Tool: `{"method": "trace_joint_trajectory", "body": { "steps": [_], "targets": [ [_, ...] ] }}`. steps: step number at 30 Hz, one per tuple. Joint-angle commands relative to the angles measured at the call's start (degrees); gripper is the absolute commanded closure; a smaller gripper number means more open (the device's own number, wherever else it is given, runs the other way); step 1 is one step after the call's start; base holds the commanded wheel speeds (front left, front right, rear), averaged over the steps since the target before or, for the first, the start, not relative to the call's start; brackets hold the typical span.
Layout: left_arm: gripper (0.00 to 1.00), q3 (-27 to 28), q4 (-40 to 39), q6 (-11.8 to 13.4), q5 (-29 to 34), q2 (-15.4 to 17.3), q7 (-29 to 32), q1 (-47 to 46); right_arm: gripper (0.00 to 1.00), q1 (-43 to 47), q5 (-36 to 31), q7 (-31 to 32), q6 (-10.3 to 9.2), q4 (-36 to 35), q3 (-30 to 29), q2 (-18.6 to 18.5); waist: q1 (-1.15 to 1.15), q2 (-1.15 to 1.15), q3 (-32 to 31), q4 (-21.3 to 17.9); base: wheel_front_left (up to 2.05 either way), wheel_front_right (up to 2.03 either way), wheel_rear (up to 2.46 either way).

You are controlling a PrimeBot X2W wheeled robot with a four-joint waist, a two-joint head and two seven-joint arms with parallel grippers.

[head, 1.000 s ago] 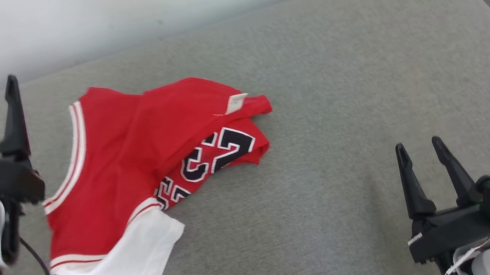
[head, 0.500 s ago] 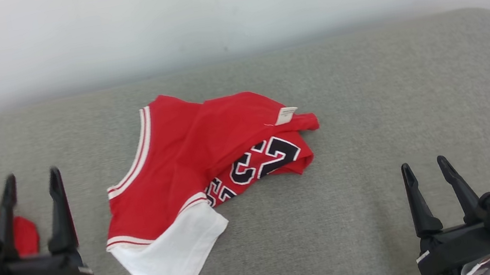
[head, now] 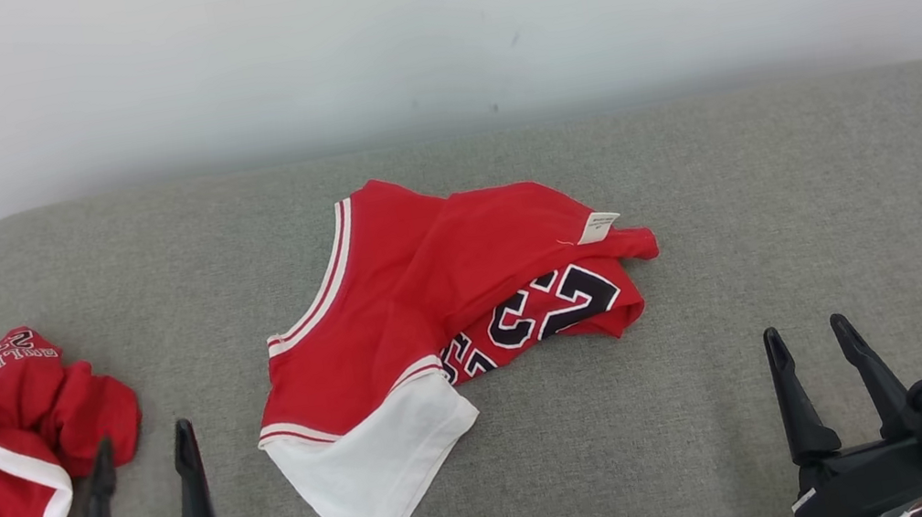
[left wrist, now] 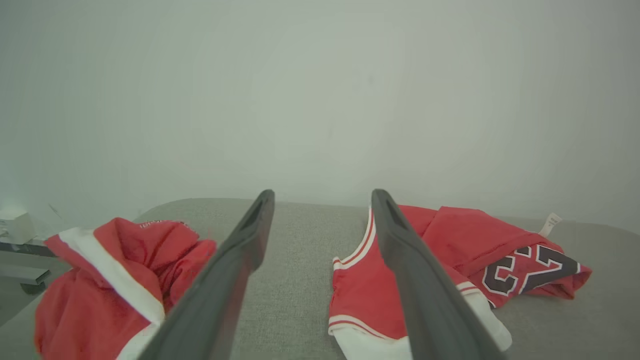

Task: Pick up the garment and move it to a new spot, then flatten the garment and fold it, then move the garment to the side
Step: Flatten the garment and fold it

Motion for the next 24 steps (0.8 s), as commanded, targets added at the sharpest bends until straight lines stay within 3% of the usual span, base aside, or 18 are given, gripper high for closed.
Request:
{"method": "trace_joint_trajectory", "body": {
  "steps": [1, 10, 24],
  "targets": [
    [0.0, 0.6, -0.1, -0.5, 0.8, -1.0, -0.2, 1.9, 0.0, 0.7, 0.6, 0.0, -0.14, 0.2, -0.1, -0.2, 0.01, 0.0, -0.6, 0.5, 0.0, 0.0, 0.0],
    [0.0, 2.1, 1.3, -3.4, 2.2, -4.7, -0.2, 6.3, 0.0, 1.2, 0.9, 0.0, -0.14, 1.0, 0.2, -0.7, 0.01, 0.0, -1.4, 1.1, 0.0, 0.0, 0.0],
    [0.0, 3.1, 2.7, -4.7, 4.5, -6.4, -0.2, 6.3, 0.0, 1.1, 1.3, 0.0, -0.14, 1.6, 0.1, -0.5, 0.01, 0.0, -0.7, 1.2, 0.0, 0.0, 0.0]
  ]
}}
